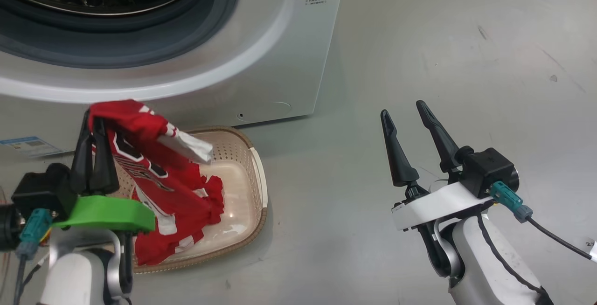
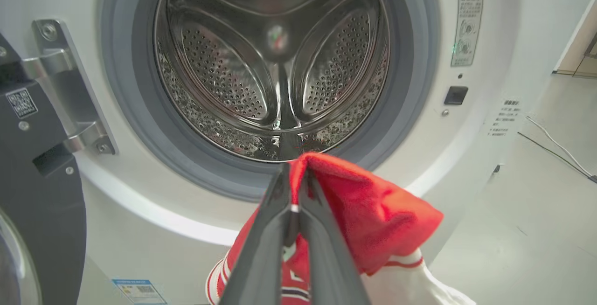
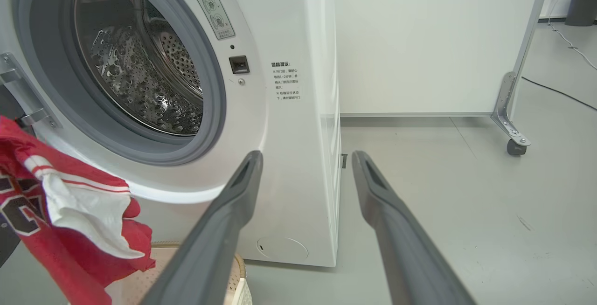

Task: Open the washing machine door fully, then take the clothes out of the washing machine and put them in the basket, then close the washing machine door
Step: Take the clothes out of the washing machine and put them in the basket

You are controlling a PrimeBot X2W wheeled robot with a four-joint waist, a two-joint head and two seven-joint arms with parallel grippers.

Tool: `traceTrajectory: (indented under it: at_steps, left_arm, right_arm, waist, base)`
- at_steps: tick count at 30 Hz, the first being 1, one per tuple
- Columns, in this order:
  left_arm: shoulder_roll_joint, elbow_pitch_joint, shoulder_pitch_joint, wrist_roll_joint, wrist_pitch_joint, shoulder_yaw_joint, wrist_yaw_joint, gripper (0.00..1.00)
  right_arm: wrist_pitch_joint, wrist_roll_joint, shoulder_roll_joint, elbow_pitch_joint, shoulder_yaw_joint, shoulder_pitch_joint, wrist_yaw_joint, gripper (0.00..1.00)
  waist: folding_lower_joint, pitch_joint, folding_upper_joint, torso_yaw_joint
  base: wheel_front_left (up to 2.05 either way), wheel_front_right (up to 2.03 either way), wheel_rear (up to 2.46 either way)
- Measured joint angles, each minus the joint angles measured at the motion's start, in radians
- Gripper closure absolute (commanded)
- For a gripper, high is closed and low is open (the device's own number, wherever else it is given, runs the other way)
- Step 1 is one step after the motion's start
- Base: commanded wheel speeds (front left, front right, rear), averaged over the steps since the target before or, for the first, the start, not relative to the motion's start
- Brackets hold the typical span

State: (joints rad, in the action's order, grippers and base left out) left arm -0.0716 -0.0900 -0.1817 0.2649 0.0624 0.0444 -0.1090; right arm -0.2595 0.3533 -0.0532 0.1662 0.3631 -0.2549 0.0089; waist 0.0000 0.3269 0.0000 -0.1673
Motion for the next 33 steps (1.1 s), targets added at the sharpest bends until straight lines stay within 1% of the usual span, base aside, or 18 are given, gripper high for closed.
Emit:
traceTrajectory:
  at_steps: [3, 6, 8, 13, 22, 28, 33]
  left_arm:
    - [0.004, 0.037, 0.026, 0.012, -0.010, 0.001, 0.000, 1.00]
    - [0.005, 0.083, 0.029, 0.024, -0.019, 0.001, 0.000, 1.00]
    - [0.006, 0.120, 0.029, 0.030, -0.030, -0.002, 0.000, 1.00]
    - [0.007, 0.202, 0.024, 0.046, -0.040, -0.016, -0.001, 1.00]
    - [0.005, 0.318, -0.088, 0.061, -0.057, -0.048, -0.002, 1.00]
    - [-0.013, 0.439, -0.138, 0.061, -0.100, -0.062, -0.002, 1.00]
    - [-0.017, 0.523, -0.186, 0.070, -0.107, -0.074, -0.002, 1.00]
  right_arm:
    - [0.000, -0.002, 0.000, -0.009, -0.001, -0.001, 0.000, 0.00]
    - [0.000, -0.003, 0.000, -0.019, -0.001, -0.003, 0.001, 0.00]
    - [0.000, -0.003, 0.000, -0.026, 0.001, -0.004, 0.007, 0.00]
    - [0.000, 0.001, 0.000, -0.045, 0.009, -0.019, 0.007, 0.00]
    - [0.000, 0.020, 0.000, -0.092, 0.029, -0.074, 0.011, 0.00]
    - [0.000, 0.029, 0.000, -0.110, 0.040, -0.105, 0.011, 0.00]
    - [0.000, 0.034, 0.000, -0.114, 0.041, -0.127, 0.010, 0.00]
  waist:
    - [0.0000, 0.019, 0.0000, -0.002]
    - [0.0000, 0.044, 0.0000, -0.007]
    - [0.0000, 0.062, 0.0000, -0.011]
    - [0.0000, 0.113, 0.0000, -0.025]
    - [0.0000, 0.216, 0.0000, -0.060]
    - [0.0000, 0.284, 0.0000, -0.089]
    - [0.0000, 0.334, 0.0000, -0.112]
  base:
    - [0.00, 0.00, 0.00]
    - [0.00, 0.00, 0.00]
    - [0.00, 0.00, 0.00]
    - [0.00, 0.00, 0.00]
    - [0.00, 0.00, 0.00]
    - [0.00, 0.00, 0.00]
    - [0.00, 0.00, 0.00]
